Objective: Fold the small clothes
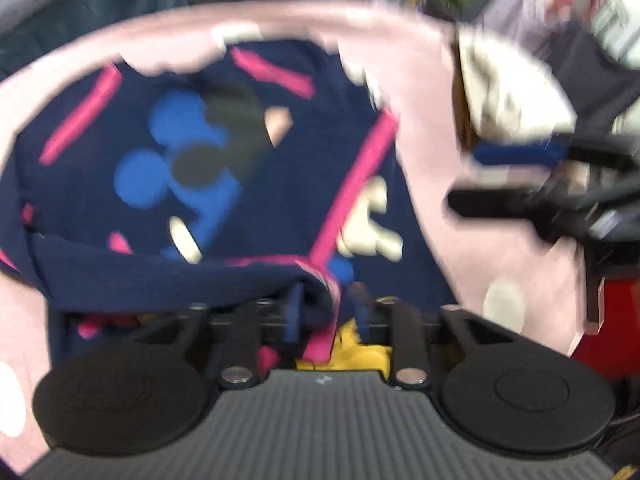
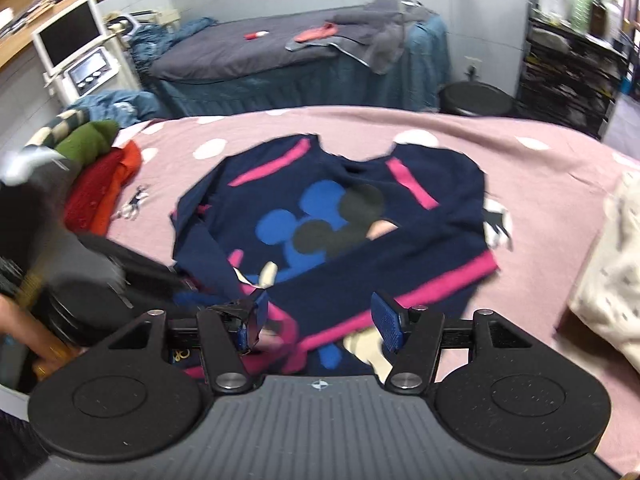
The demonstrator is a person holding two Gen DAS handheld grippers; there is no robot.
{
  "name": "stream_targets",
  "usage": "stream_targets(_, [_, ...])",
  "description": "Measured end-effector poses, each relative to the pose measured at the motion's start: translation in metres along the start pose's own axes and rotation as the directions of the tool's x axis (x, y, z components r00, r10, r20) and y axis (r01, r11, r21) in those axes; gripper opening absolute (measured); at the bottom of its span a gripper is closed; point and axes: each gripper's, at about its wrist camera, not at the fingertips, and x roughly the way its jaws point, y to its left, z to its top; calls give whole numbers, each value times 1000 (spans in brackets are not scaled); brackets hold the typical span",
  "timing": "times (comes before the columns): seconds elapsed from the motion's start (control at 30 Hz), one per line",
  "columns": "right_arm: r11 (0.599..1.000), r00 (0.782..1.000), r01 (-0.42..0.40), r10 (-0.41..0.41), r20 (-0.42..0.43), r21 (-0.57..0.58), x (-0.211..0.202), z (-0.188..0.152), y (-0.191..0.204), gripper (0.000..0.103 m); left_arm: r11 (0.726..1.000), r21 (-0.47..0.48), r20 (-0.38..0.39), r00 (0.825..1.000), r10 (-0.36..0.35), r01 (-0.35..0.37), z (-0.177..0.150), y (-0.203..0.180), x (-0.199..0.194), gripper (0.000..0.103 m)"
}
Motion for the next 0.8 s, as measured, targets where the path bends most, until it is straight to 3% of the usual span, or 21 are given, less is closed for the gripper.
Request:
stream_targets(0.07, [1000, 1000, 0, 0, -15, 10, -2, -5, -7, 96, 998, 32, -27, 998, 54, -53, -10, -5, 4, 66])
stream_targets(0.17, [1000, 1000, -6, 5, -27, -23, -1, -13, -8, 95, 992, 2, -26, 992, 123, -123, -34, 13, -10, 77])
stream_targets(0.33, [976, 993, -103, 91, -74, -192, 20, -21, 20, 81, 955, -168, -73, 969, 234, -243, -77, 69, -37, 79])
stream_targets(0.47, [884, 984, -174, 145, -100, -433, 38, -28, 66, 80, 907, -277, -97, 948, 303, -318, -100, 107, -60, 79])
stream_targets(0.53, [827, 987, -152, 102, -120, -542, 54, -37, 87, 81, 888, -324, -97, 945, 312, -327, -108, 117, -67, 79])
stream_targets(0.6, [783, 995, -52, -12, -99, -620, 75, -49, 99, 76, 876, -351, -97, 943, 318, -331, -113, 122, -70, 80])
stream_targets(0.67, [777, 990, -10, -83, -118, -629, 96, -55, 101, 75, 875, -355, -94, 944, 317, -329, -114, 122, -70, 81])
stream_targets(0.73, [826, 977, -72, -55, -208, -559, 109, -53, 95, 52, 882, -345, -83, 946, 313, -322, -113, 121, -70, 82])
stream_targets(0.77, [856, 969, -107, -26, -247, -507, 113, -50, 91, 21, 885, -339, -77, 946, 313, -321, -113, 121, -70, 82])
stream_targets(0.8, [879, 961, -141, 11, -276, -455, 111, -44, 89, 13, 885, -335, -73, 945, 319, -325, -112, 120, -69, 82])
